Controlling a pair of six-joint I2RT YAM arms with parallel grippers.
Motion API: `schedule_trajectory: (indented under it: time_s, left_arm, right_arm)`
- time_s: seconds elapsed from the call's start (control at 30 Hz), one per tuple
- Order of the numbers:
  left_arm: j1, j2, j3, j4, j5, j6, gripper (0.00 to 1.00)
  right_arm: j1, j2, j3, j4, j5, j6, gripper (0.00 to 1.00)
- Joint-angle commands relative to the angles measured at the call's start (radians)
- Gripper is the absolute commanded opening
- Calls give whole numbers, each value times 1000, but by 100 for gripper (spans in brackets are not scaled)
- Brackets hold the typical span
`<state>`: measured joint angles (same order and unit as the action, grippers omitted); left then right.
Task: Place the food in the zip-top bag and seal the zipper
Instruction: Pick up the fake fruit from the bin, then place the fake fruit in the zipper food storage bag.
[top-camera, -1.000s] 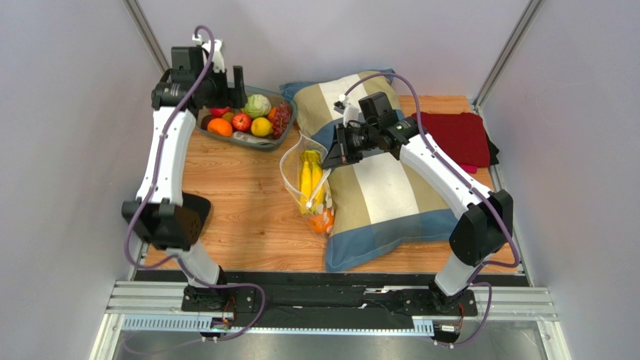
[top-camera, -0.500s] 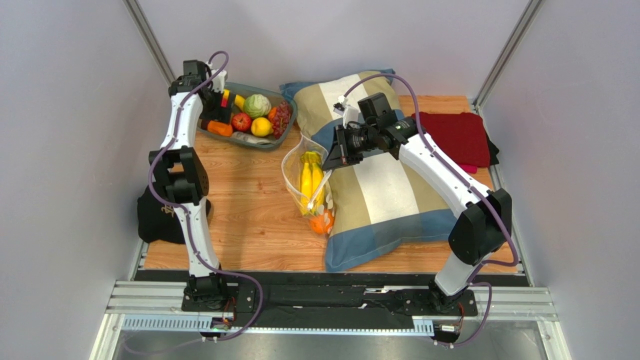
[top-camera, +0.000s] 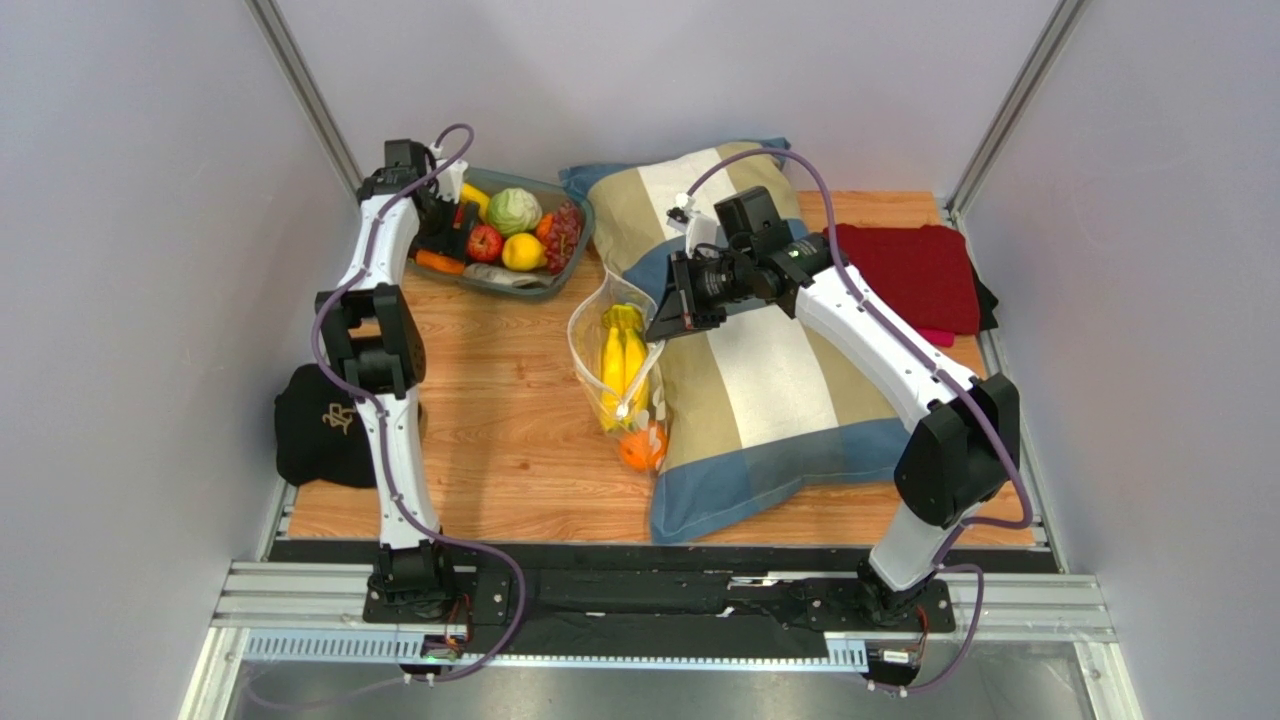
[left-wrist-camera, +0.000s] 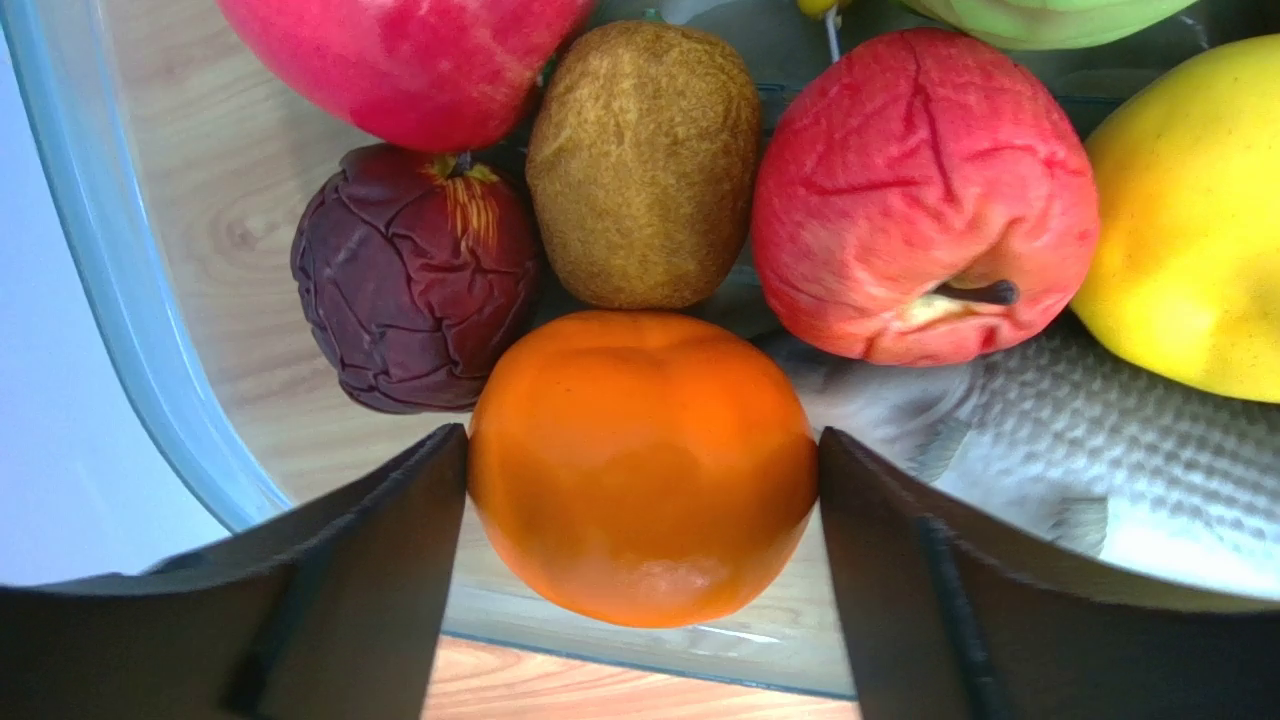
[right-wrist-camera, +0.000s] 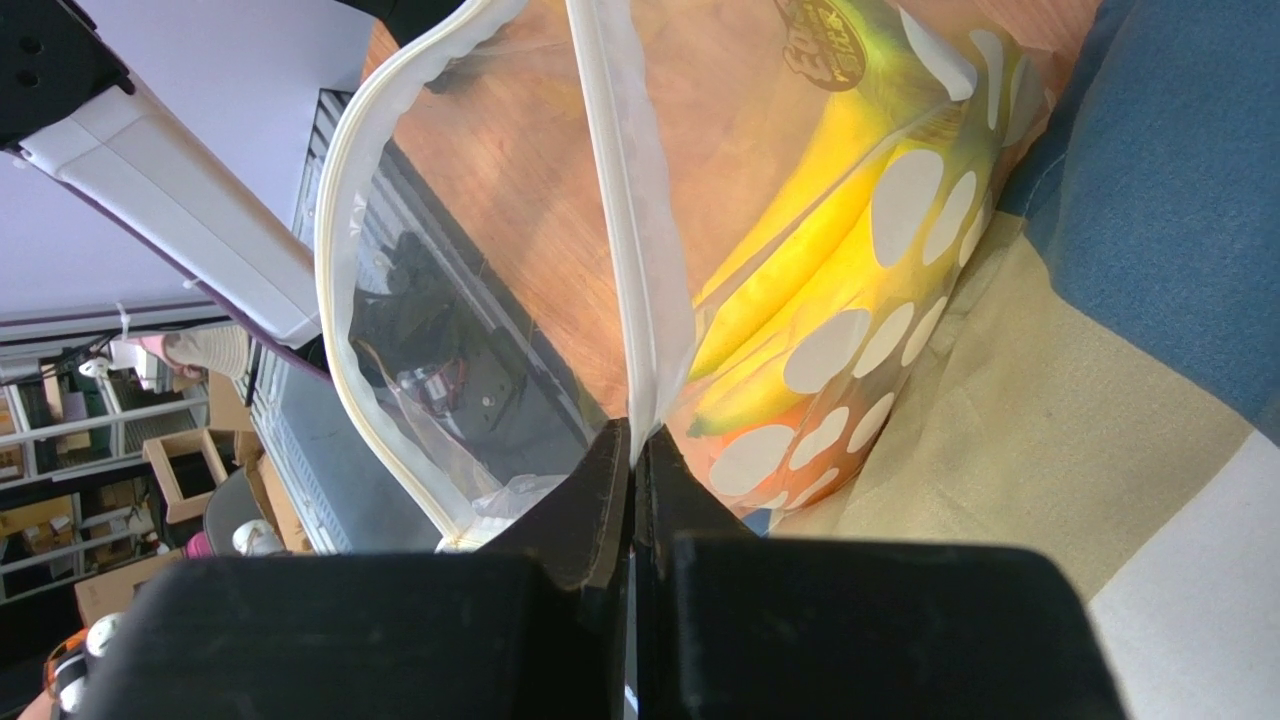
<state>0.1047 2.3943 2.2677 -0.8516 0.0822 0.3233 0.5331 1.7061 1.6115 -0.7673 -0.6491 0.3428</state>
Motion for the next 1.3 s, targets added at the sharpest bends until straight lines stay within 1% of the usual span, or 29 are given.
schedule_trajectory:
  time_s: [0.0,0.07,0.1,0.13,0.17,0.23,0.37,0.4,0.43,0.47,0.5,0.57,0.6,0.67,0.7,0.73,0.8,0.83,0.9,0.97,1.07,1.13,1.2,1.23,1.27]
  left_arm:
    - [0,-14,49,-6,17,7,72]
    - [0,-46,46,-12,28,5,63]
    - [0,-59,46,-15,33,5,54]
    - [0,-92,43,-18,36,-1,48]
    - [0,-112,42,-17,37,-7,37]
    - [-2,-171,42,-14,42,-23,32]
    - [-2,-285,52,-12,123,-49,26]
    - [-5,-312,53,-17,149,-58,26]
    - [-13,-367,53,-30,216,-69,25]
    - [-20,-395,50,-40,252,-72,25]
    - [-51,-458,44,-52,286,-69,24]
    - [-92,-523,12,-79,373,-70,24]
    - [-152,-591,-5,-86,402,-66,24]
    - [-212,-659,-71,-93,487,-73,24]
    - [-276,-720,-95,-92,505,-75,24]
    - [-318,-747,-143,-87,520,-84,24]
    - [-382,-808,-192,-84,539,-90,24]
    - [-449,-823,-244,-76,541,-114,24]
    - [-506,-853,-293,-75,553,-127,24]
    - [-580,-863,-371,-76,521,-133,24]
    - [-618,-867,-470,-66,482,-148,23]
    - [-619,-863,-514,-52,470,-177,23]
    - [-619,-860,-533,-49,472,-178,27]
    - [-619,-859,-542,-53,491,-171,32]
    - [-620,-857,-545,-61,504,-162,49]
  right_arm:
    - [-5,4,51,-10,43,-18,0]
    - [-4,7,53,-12,40,-25,0]
    - [-5,7,51,-13,37,-27,0]
    - [-5,10,51,-13,29,-25,0]
    - [-5,12,50,-13,25,-27,0]
    - [-7,15,51,-9,0,-30,0]
    - [-5,32,57,-4,-21,-31,0]
    - [-5,38,59,-4,-20,-22,0]
    - [-5,38,60,-3,-6,-19,0]
    - [-8,41,60,-3,-3,-15,0]
    - [-10,43,60,-1,-1,-5,0]
    - [-12,47,62,6,-3,8,0]
    - [-12,49,64,6,-4,16,0]
    - [-12,52,64,16,-12,30,0]
    - [-12,53,62,20,-14,36,0]
    - [-13,55,62,26,-20,44,0]
    - [-13,55,61,28,-24,45,0]
    - [-13,53,62,28,-36,44,0]
    - [-16,50,64,28,-53,39,0]
    - [-24,41,62,33,-67,38,0]
    - [-33,27,48,39,-84,48,0]
    - [-38,21,44,39,-90,51,0]
    - [-44,15,42,39,-96,47,0]
    - [-47,15,44,39,-109,45,0]
    - [-48,13,47,40,-112,41,0]
